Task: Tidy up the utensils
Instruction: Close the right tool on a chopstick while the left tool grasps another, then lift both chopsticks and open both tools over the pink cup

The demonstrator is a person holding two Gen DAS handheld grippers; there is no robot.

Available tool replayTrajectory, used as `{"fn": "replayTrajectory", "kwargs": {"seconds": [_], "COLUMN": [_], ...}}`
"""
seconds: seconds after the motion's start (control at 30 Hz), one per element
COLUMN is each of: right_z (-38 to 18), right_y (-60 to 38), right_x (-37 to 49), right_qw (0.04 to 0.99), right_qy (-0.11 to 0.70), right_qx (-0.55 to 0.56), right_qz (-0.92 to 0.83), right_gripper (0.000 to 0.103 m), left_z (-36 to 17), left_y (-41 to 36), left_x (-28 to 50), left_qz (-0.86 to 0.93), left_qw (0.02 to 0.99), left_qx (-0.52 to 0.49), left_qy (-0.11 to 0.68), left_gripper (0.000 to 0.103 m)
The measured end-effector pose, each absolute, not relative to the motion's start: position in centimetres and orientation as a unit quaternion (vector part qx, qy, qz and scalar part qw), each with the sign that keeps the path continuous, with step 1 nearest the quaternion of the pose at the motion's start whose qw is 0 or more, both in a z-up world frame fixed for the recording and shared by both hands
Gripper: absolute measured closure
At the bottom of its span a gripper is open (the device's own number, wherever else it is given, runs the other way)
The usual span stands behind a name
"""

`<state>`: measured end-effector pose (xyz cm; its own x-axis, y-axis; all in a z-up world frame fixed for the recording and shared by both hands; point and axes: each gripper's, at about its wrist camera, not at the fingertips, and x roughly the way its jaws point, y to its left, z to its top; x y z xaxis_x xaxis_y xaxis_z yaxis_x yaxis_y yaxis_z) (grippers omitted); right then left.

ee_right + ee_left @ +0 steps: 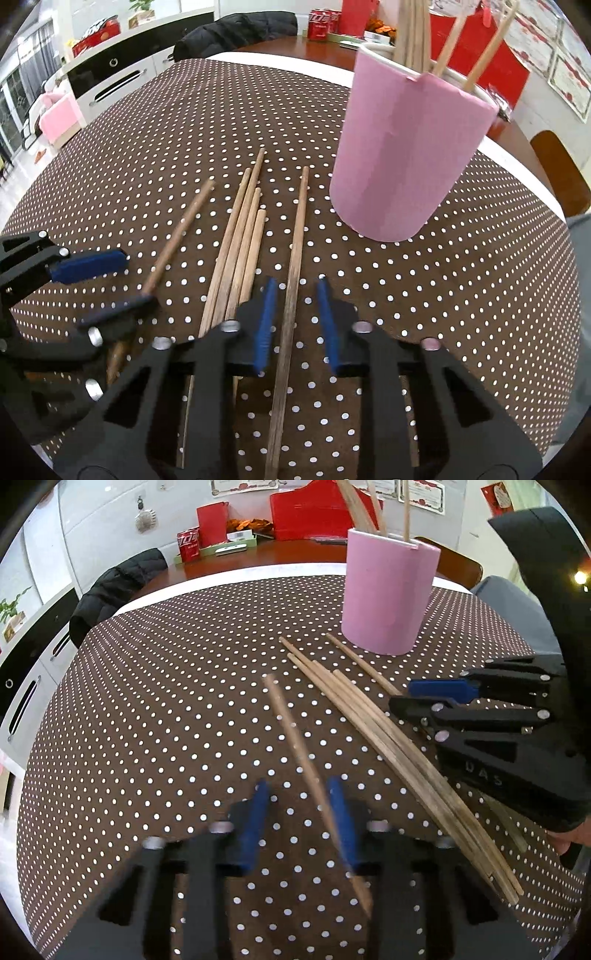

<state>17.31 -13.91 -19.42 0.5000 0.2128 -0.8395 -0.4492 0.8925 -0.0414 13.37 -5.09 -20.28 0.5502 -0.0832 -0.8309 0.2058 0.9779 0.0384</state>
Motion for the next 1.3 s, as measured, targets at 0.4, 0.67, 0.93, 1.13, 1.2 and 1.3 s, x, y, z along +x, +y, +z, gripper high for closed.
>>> {"fn": "replayTrajectory", "kwargs": {"seconds": [0.4, 0.67, 0.93, 1.13, 1.2, 1.3], "right_z": [-19.7, -18.7, -15.1, -11.9, -10.7, -8.6], "right_y": [-17.2, -19.7, -22.1, -24.4, -25.1, -25.4], "right_x": [15.6, 14.0, 11.9, 12.0, 12.3, 12.5], "right_qw": [0.862, 0.874, 0.89, 0.901, 0.905, 0.914], "right_qy": [0.454, 0.423, 0.353, 0.301, 0.284, 0.256], "right_qx": [-0.062, -0.006, 0.063, 0.111, 0.121, 0.127], "right_qz": [0.216, 0.24, 0.28, 0.294, 0.293, 0.288], "right_gripper": [0.097, 0.097, 0.097, 0.097, 0.097, 0.097], "left_z": [-20.3, -19.1, -15.2, -11.5, -10.3, -8.6], "left_y": [-3.1, -2.1, -1.2, -1.5, -1.7, -2.1], "left_x": [12.7, 12.1, 11.5, 11.8, 11.9, 12.3], "left_qz": [-0.068, -0.057, -0.075, -0.099, -0.112, -0.136], "left_qw": [0.885, 0.897, 0.922, 0.94, 0.946, 0.953], "left_qx": [0.041, 0.017, -0.013, -0.015, -0.019, -0.024], "left_qy": [0.46, 0.437, 0.38, 0.326, 0.303, 0.269], "left_gripper": [0.097, 0.097, 0.097, 0.097, 0.097, 0.097]}}
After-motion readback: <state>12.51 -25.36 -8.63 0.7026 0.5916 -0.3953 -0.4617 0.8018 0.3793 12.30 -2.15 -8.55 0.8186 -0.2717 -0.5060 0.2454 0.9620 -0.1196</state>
